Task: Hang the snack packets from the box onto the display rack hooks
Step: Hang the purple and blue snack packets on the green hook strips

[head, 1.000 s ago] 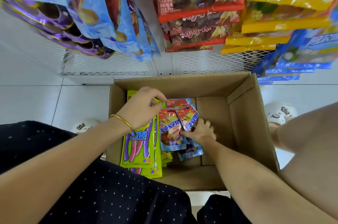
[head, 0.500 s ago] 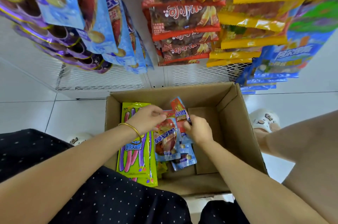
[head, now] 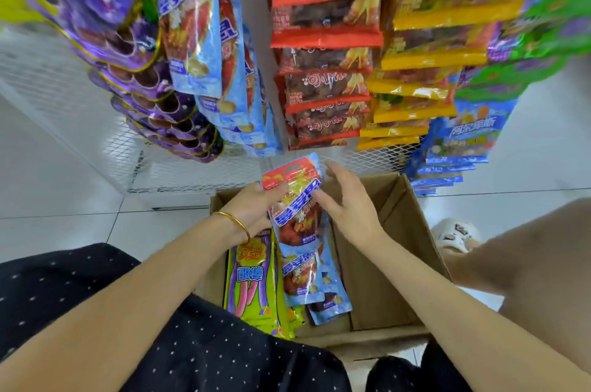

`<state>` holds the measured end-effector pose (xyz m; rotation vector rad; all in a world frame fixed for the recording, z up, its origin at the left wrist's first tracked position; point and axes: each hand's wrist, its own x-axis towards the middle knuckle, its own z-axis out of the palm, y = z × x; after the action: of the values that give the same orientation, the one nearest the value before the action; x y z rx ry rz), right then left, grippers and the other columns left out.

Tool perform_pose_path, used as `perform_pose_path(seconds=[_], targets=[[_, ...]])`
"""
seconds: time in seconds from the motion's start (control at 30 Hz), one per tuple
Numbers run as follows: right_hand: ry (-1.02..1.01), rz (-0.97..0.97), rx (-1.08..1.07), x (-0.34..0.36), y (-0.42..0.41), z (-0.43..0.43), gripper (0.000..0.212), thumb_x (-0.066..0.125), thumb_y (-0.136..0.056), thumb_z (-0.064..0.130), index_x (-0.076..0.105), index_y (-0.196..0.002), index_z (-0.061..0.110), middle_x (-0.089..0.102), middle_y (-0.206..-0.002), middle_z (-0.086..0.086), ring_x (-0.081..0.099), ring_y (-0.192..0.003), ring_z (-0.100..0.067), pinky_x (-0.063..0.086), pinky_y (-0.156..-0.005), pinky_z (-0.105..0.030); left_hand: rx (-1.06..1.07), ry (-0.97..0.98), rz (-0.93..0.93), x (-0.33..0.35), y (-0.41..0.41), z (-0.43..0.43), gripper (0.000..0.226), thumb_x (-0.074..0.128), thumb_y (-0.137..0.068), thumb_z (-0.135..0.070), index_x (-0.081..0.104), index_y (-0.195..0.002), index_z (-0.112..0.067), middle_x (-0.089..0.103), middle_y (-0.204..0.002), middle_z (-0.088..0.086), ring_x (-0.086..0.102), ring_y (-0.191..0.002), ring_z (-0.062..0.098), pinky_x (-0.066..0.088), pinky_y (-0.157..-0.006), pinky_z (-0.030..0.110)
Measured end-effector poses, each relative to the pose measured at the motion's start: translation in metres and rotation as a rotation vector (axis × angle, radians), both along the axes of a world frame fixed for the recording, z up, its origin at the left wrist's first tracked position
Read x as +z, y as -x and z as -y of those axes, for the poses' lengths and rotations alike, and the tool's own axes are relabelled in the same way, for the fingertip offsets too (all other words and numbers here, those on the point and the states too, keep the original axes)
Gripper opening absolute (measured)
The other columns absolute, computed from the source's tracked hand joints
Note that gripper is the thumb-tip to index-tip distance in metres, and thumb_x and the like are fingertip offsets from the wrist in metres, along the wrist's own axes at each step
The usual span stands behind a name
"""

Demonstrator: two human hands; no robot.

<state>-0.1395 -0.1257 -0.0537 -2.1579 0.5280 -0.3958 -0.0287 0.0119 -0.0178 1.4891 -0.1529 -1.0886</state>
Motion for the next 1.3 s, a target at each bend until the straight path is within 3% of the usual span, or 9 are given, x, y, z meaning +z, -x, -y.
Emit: perform_pose_path(seconds=[0.07, 0.17, 0.27, 0.37, 0.5, 0.7, 1.0, 1.13, 1.3], targets=[[-0.216, 0.081, 0.053, 0.019, -0.002, 0.000, 0.060, 0.057, -0.092, 0.028, 0.029, -0.144, 0.021, 0.038, -0.138, 0.014, 0.039, -0.121, 0.004, 0.036, -0.099, -0.012, -0.133, -0.012, 0.080, 0.009, 0.002, -0.006, 0.015, 0.054, -0.093, -0.020, 0.063, -0.102, -0.014, 0.066, -0.100, 0.009, 0.064, -0.074, 0.015, 0.053, -0.083, 0.042], [-0.240, 0.275, 0.089, 0.053, -0.006, -0.010, 0.054, 0.057, -0.092, 0.015, 0.035, -0.140, 0.026, 0.039, -0.139, 0.018, 0.046, -0.120, 0.002, 0.040, -0.097, -0.014, -0.167, 0.023, 0.151, 0.036, 0.004, -0.013, 0.015, 0.052, -0.092, -0.018, 0.065, -0.101, -0.016, 0.068, -0.100, 0.006, 0.061, -0.083, 0.019, 0.049, -0.089, 0.042], [-0.070, 0.421, 0.072, 0.086, -0.012, -0.019, 0.042, 0.057, -0.091, 0.007, 0.047, -0.127, 0.026, 0.043, -0.123, 0.030, 0.044, -0.112, 0.017, 0.037, -0.086, -0.003, -0.180, 0.070, 0.290, 0.077, 0.000, -0.022, 0.018, 0.047, -0.094, -0.011, 0.063, -0.099, -0.019, 0.069, -0.096, -0.001, 0.061, -0.084, 0.014, 0.050, -0.082, 0.031], [0.070, 0.517, 0.057, 0.121, -0.020, -0.018, 0.032, 0.059, -0.089, 0.005, 0.058, -0.115, 0.023, 0.051, -0.112, 0.030, 0.047, -0.108, 0.016, 0.043, -0.090, -0.015, -0.277, -0.148, 0.723, 0.129, -0.021, -0.043, 0.016, 0.053, -0.092, -0.012, 0.058, -0.089, -0.027, 0.066, -0.091, 0.003, 0.064, -0.071, 0.006, 0.052, -0.068, 0.022], [0.242, 0.631, 0.106, 0.167, -0.033, -0.014, 0.018, 0.060, -0.086, 0.001, 0.071, -0.094, 0.012, 0.057, -0.083, 0.008, 0.050, -0.082, 0.009, 0.040, -0.073, -0.010, 0.073, -0.137, 1.036, 0.205, -0.050, -0.061, 0.009, 0.053, -0.091, -0.008, 0.061, -0.089, -0.008, 0.065, -0.077, 0.008, 0.059, -0.052, 0.002, 0.047, -0.049, 0.016], [0.279, 0.722, 0.079, 0.225, -0.060, -0.018, 0.022, 0.055, -0.087, -0.004, 0.068, -0.090, 0.014, 0.053, -0.085, 0.022, 0.051, -0.083, 0.011, 0.035, -0.074, -0.005, 0.324, 0.040, 1.489, 0.282, -0.082, -0.019, 0.030, 0.052, -0.090, -0.006, 0.053, -0.119, -0.002, 0.059, -0.105, 0.007, 0.059, -0.090, 0.017, 0.050, -0.089, 0.033], [0.306, 0.710, -0.003, 0.278, -0.106, -0.032, 0.024, 0.046, -0.090, -0.002, 0.063, -0.102, 0.009, 0.059, -0.100, -0.005, 0.049, -0.091, -0.005, 0.037, -0.080, -0.011, 0.417, -0.034, 1.479, 0.305, -0.107, 0.022, 0.037, 0.046, -0.094, -0.015, 0.041, -0.127, 0.002, 0.058, -0.113, 0.024, 0.057, -0.103, 0.038, 0.046, -0.088, 0.042], [0.355, 0.761, -0.074, 0.286, -0.125, -0.038, 0.026, 0.041, -0.090, 0.004, 0.059, -0.108, 0.008, 0.055, -0.106, -0.011, 0.048, -0.092, -0.015, 0.041, -0.081, -0.039, 0.473, -0.030, 1.515, 0.311, -0.115, 0.019, 0.018, 0.058, -0.089, -0.025, 0.058, -0.094, -0.008, 0.059, -0.078, 0.005, 0.059, -0.086, 0.031, 0.044, -0.076, 0.032], [0.361, 0.783, -0.066, 0.300, -0.139, -0.041, 0.028, 0.041, -0.087, 0.002, 0.056, -0.111, 0.005, 0.053, -0.108, -0.015, 0.048, -0.094, -0.022, 0.040, -0.081, -0.046, 0.419, -0.030, 1.536, 0.318, -0.115, 0.019, 0.038, 0.061, -0.087, -0.027, 0.038, -0.057, -0.022, 0.038, -0.051, -0.006, 0.034, -0.048, 0.009, 0.024, -0.053, 0.029]])
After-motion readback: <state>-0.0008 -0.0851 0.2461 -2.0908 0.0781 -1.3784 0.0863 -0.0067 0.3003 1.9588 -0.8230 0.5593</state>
